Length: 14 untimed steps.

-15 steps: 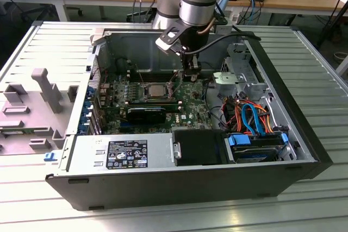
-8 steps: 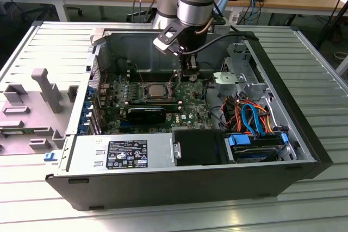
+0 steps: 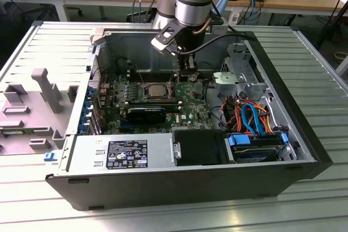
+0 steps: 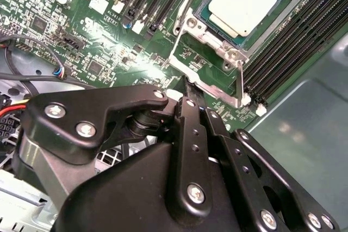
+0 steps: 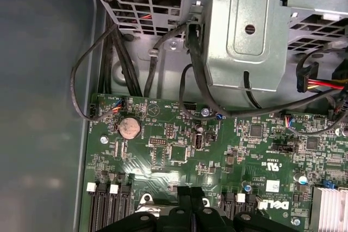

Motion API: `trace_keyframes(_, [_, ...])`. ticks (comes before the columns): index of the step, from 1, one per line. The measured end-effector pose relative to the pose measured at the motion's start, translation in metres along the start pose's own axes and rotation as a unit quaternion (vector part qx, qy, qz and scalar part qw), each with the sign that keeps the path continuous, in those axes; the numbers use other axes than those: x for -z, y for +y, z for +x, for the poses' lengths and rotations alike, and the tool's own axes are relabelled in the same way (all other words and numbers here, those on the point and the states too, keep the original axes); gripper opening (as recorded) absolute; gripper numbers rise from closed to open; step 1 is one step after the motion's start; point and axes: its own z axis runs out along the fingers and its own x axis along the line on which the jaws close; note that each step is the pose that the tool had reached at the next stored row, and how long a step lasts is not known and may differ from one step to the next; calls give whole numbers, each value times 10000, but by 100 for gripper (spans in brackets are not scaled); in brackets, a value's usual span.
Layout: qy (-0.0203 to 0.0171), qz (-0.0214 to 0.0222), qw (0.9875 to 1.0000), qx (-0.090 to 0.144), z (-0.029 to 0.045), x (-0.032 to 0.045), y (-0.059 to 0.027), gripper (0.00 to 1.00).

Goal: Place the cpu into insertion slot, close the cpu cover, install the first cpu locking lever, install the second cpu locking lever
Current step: 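Close the cpu cover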

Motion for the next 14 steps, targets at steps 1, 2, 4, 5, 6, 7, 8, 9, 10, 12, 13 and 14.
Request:
trace_keyframes(1, [0,0,10000,0,1,0,-9,11])
trace_keyframes(2, [0,0,10000,0,2,-1,-17,11])
trace_keyframes(4, [0,0,10000,0,3,-1,-27,11])
trace_keyframes(5, [0,0,10000,0,3,-1,-35,11])
trace_keyframes(6, [-1,0,10000,0,4,-1,-41,11])
trace_keyframes(7, [0,0,10000,0,5,-2,-50,11])
trace_keyframes(8, [0,0,10000,0,5,-2,-53,11])
trace_keyframes(9, [0,0,10000,0,6,-2,-57,11])
trace_keyframes(10, [0,0,10000,0,6,-2,-61,11])
trace_keyframes(12, [0,0,10000,0,7,-3,-68,11])
trace_keyframes(13, [0,0,10000,0,7,-3,-73,11])
trace_keyframes(14, [0,0,10000,0,8,-3,-77,11])
